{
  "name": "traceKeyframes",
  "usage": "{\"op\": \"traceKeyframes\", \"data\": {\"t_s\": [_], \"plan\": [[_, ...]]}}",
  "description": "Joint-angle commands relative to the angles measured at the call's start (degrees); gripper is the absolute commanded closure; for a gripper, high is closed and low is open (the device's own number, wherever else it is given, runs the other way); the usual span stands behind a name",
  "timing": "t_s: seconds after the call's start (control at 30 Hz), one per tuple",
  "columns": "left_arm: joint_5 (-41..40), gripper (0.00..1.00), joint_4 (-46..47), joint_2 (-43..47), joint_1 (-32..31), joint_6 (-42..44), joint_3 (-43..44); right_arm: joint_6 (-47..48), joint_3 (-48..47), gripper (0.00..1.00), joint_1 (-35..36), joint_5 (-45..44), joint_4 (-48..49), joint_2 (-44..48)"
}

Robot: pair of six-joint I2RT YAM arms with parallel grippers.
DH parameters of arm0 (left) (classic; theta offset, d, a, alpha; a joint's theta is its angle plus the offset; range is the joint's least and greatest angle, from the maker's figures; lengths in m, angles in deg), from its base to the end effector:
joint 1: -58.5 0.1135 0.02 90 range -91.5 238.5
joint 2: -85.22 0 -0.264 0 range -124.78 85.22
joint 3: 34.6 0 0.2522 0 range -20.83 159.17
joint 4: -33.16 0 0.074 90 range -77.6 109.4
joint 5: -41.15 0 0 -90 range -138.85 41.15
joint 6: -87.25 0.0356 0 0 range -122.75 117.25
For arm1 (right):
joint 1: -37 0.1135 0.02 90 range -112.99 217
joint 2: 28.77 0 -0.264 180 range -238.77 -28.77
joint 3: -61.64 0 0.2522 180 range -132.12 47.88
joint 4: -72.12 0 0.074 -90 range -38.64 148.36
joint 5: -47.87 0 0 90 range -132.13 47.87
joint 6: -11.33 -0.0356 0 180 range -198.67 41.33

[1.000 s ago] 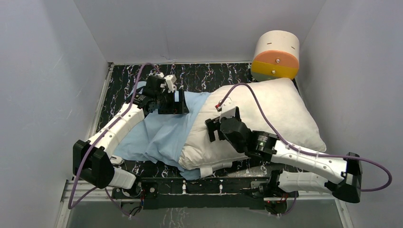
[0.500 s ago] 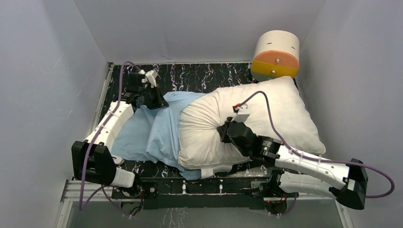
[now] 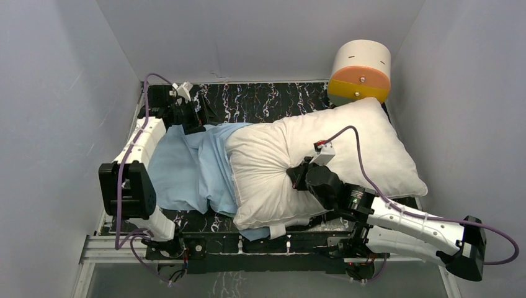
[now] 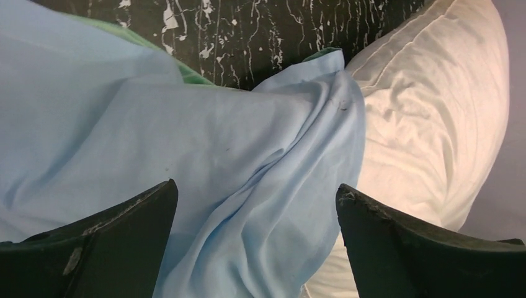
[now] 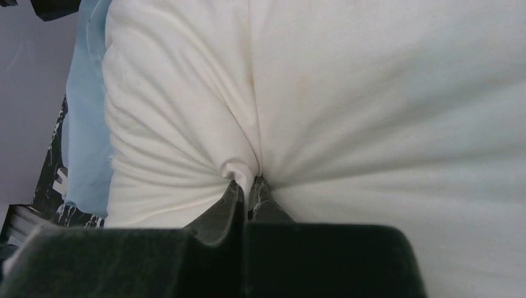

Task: Remove the pillowcase from the pillow
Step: Remove the pillow from the pillowcase.

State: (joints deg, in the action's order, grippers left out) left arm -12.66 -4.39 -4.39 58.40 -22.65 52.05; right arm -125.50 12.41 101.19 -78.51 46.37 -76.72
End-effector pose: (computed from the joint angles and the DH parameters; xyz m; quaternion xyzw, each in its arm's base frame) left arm 0.3481 -0.0216 0.2977 -0.0203 0.8728 -0.3469 0.3429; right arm 0.1012 0.1607 0.2726 0.0464 0.8152 0.2751 0.5075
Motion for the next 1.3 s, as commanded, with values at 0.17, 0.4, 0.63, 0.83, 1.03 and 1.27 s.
{"op": "traceKeyframes", "data": {"t_s": [0.17,0.4,0.63,0.83,1.03,1.27], "plan": [[13.3,0.02,-0.8,-14.8,-3.0,1.0,9.1,6.1,-2.1,0.89,-0.6,-1.5,-4.3,-5.6],[-0.7,0.80,2.7,-12.8,-2.3,-0.7,2.3,6.1,-4.8,0.87,-0.6,-5.5,-7.8,-6.2],[-16.4,1.00,4.3,-5.3,4.0,-4.4,-4.0,10.1,-7.5,0.92,-0.7,-9.0,-7.3,-2.3],[-14.3,1.00,5.0,-5.5,4.3,-4.9,-7.5,36.3,-16.7,0.59,-0.7,14.2,1.9,-4.1],[-7.7,1.00,6.0,-7.8,4.3,-4.4,-6.7,54.7,-25.0,0.24,5.1,33.3,-2.3,-13.5],[-5.7,1.00,6.4,-8.3,4.4,-4.7,-7.0,74.7,-20.2,0.09,21.1,33.5,1.2,-17.3]]}}
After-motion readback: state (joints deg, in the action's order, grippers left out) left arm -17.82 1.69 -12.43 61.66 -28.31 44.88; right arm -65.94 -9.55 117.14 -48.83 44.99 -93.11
